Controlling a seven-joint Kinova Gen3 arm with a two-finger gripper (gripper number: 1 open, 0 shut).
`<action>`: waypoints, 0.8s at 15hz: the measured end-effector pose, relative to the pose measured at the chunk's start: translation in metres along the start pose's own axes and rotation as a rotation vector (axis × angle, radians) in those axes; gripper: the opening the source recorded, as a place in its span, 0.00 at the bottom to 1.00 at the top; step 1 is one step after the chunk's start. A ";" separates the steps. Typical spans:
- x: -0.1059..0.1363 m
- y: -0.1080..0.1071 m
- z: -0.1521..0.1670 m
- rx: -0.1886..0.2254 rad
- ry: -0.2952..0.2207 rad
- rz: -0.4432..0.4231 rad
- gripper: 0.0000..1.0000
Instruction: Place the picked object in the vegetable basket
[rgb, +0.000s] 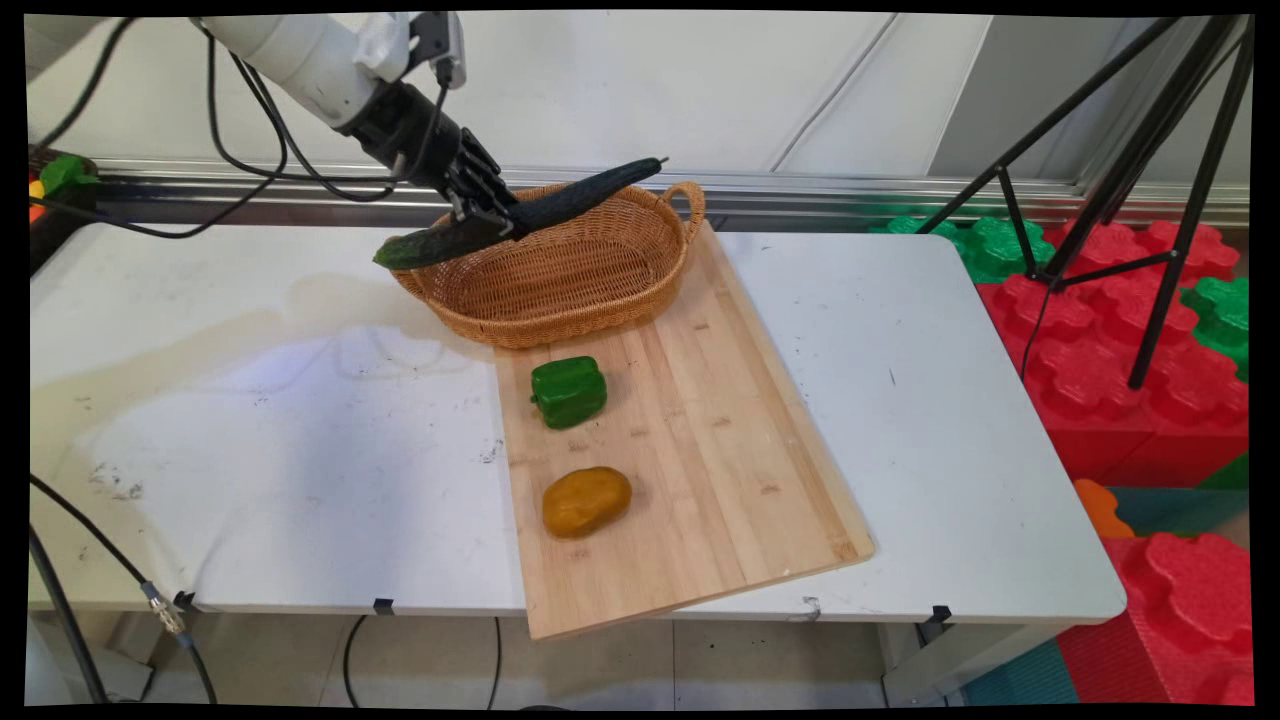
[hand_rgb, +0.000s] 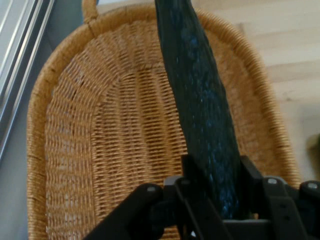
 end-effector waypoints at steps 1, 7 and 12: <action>-0.002 -0.003 0.005 0.002 -0.003 0.001 0.00; -0.009 -0.020 0.044 0.018 -0.007 0.016 0.00; -0.005 -0.029 0.069 0.037 0.006 0.039 0.00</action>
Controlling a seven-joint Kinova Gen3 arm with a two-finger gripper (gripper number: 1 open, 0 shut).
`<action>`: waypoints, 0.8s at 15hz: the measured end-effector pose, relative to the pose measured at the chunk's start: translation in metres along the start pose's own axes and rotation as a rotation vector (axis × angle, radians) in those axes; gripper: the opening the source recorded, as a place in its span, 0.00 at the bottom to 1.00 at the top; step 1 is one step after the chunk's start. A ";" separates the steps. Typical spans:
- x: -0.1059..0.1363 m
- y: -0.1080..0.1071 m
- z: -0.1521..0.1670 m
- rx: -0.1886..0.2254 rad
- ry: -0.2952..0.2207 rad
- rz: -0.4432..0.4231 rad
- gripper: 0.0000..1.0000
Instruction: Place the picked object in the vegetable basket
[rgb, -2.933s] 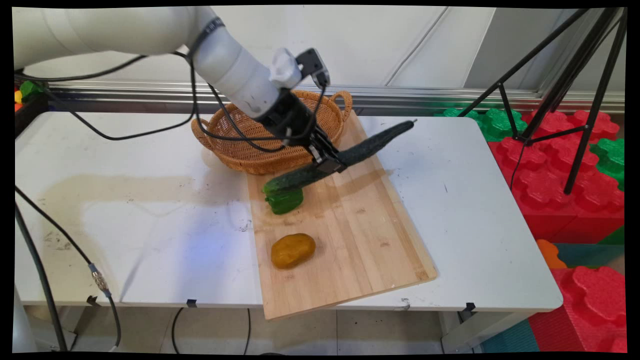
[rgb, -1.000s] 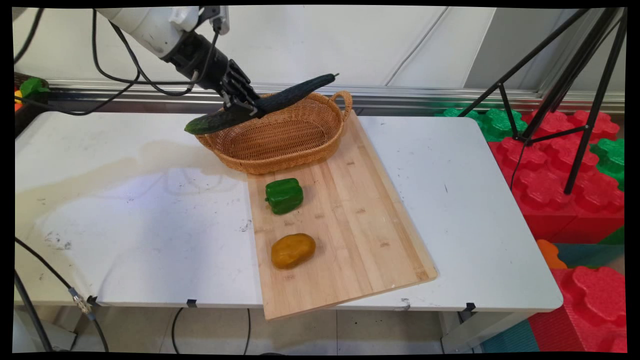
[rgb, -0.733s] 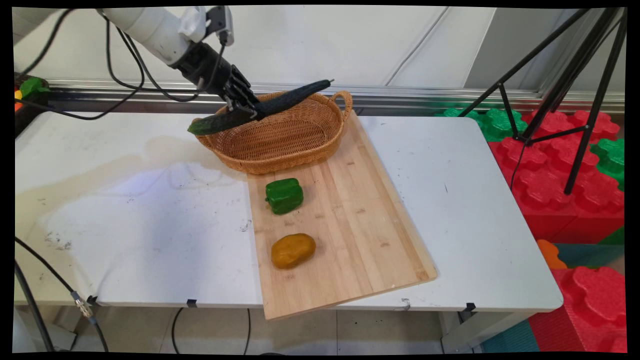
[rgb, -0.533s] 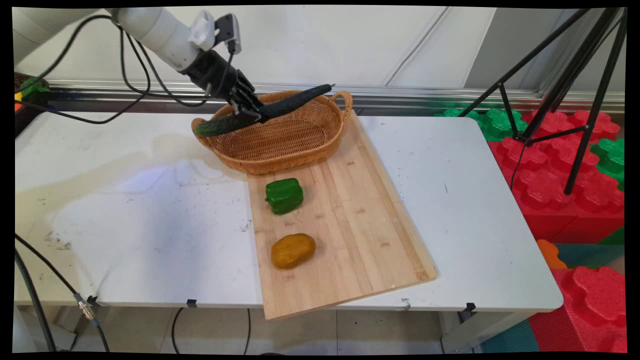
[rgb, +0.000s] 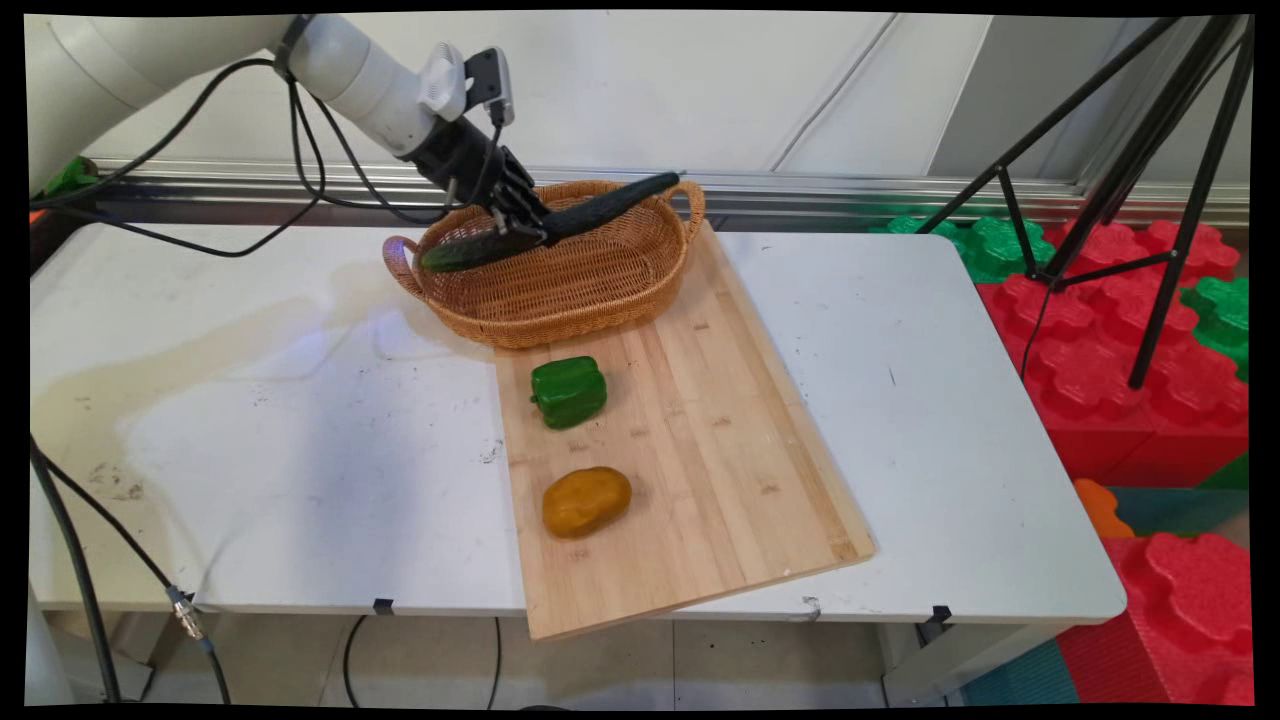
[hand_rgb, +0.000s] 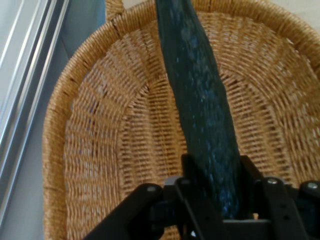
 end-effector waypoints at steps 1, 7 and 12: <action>0.001 -0.001 0.004 0.001 0.002 0.003 0.00; 0.001 0.003 0.024 -0.013 0.005 -0.005 0.00; -0.002 0.010 0.035 -0.031 0.004 -0.027 0.00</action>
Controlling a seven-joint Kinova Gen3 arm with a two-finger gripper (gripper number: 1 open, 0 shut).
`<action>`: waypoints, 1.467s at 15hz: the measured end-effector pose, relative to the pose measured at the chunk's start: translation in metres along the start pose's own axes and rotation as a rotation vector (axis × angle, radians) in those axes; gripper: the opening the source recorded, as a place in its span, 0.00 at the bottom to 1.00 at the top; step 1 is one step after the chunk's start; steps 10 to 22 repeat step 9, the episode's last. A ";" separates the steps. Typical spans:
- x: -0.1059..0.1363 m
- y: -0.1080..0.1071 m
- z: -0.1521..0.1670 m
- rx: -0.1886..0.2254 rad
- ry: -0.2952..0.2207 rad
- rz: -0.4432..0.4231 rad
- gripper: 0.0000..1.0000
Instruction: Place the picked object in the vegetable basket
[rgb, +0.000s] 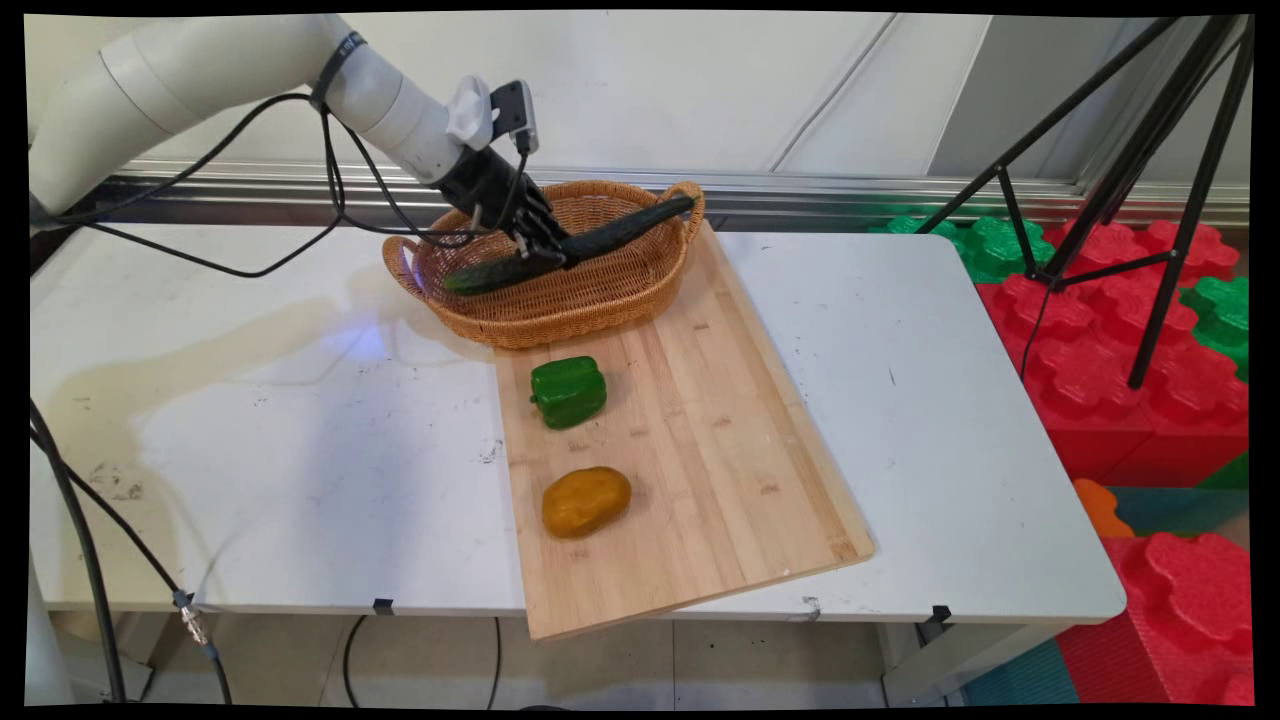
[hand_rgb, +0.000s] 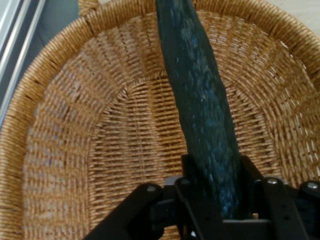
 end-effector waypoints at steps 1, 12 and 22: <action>-0.001 0.001 0.002 -0.001 -0.003 -0.007 0.00; -0.006 0.001 0.003 0.018 0.001 -0.051 1.00; -0.006 0.001 0.003 0.018 0.001 -0.051 1.00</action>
